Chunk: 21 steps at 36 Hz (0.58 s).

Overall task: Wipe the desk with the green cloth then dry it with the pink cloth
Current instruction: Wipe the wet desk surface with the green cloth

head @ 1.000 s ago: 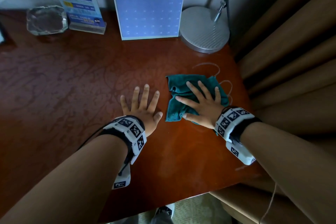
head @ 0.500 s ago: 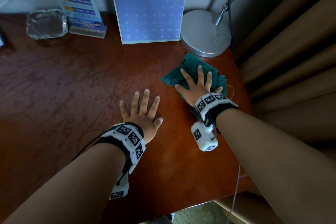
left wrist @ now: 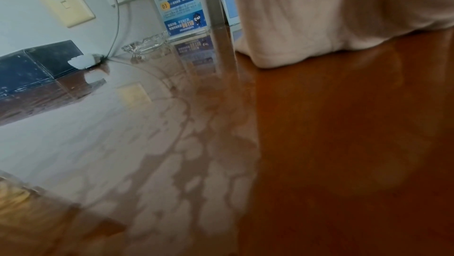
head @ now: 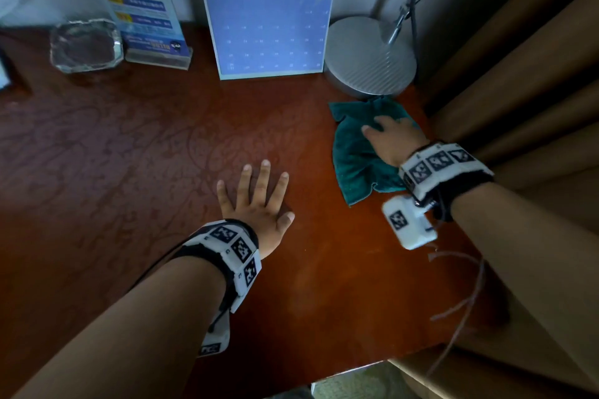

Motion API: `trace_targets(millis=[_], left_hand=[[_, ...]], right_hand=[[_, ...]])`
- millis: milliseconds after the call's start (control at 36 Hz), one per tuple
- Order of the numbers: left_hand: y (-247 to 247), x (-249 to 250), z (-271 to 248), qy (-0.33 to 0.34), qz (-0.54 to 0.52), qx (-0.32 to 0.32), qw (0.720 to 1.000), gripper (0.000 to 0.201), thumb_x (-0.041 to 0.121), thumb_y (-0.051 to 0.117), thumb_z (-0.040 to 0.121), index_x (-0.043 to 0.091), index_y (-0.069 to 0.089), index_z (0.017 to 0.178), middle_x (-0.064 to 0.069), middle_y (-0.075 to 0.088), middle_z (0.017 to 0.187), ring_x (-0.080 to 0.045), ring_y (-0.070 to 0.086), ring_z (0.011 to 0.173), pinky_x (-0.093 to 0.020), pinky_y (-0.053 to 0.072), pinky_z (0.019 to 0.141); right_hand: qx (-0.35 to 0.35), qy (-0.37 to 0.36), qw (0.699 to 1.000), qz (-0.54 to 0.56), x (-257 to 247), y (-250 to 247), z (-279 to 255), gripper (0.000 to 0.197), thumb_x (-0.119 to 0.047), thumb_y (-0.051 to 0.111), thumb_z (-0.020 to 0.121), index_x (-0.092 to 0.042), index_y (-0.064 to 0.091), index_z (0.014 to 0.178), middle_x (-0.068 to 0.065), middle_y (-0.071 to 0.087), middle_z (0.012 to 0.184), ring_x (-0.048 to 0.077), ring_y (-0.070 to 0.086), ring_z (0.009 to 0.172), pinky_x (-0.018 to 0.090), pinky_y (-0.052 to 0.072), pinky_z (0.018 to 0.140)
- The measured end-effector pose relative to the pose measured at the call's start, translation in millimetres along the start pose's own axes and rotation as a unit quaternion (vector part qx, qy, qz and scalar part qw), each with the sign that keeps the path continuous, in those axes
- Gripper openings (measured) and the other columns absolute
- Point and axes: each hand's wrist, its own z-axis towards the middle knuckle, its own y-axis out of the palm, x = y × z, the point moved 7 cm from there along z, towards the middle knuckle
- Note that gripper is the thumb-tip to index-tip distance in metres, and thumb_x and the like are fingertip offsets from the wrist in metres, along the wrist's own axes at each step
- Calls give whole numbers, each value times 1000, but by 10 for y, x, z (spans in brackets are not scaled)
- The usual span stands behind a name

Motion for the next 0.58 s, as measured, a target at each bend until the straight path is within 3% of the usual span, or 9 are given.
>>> trace_targets(millis=[83,194,333,472,583], left_hand=[[0,3,-1,0,1,-4,1000,60,54,6,97,34,-40,131,2,-49,141,-26,-39,134,-61,-17,108],[1,2,6,0,1,-8,1000,61,54,6,96,34,-38,134,2,-49,141,-26,-39,134,-61,-18,107],[19,-7,28,0,1,-9,1000,62,55,5,96,35,-38,134,3,-50,140,-26,-40,133,-62,-17,107],[15,-5,24,-3,3,-7,1000,61,55,6,96,35,-41,130,2,-50,140,-26,-40,133,-61,-18,106],[12,-1,32,-3,0,-6,1000,58,56,3,95,35,-44,122,4,-56,129,-26,-40,133,-61,-18,106]], right_hand=[[101,-97,989,-53,39,-113,-88,54,-42,45,96,-26,33,146,10,20,154,34,24,138,44,25,112],[12,-231,962,-144,-65,186,-45,61,-49,41,96,-38,16,150,1,-11,160,25,-7,147,48,2,118],[-14,-213,963,-164,-19,337,132,65,-67,33,90,-58,-5,142,-9,-23,157,22,-21,145,59,-6,114],[5,-172,974,-148,85,355,214,70,-76,32,83,-63,-9,139,-12,-26,156,21,-22,144,59,-8,114],[6,-135,983,-124,226,330,262,72,-81,30,79,-64,-9,138,-12,-26,156,21,-22,144,59,-8,113]])
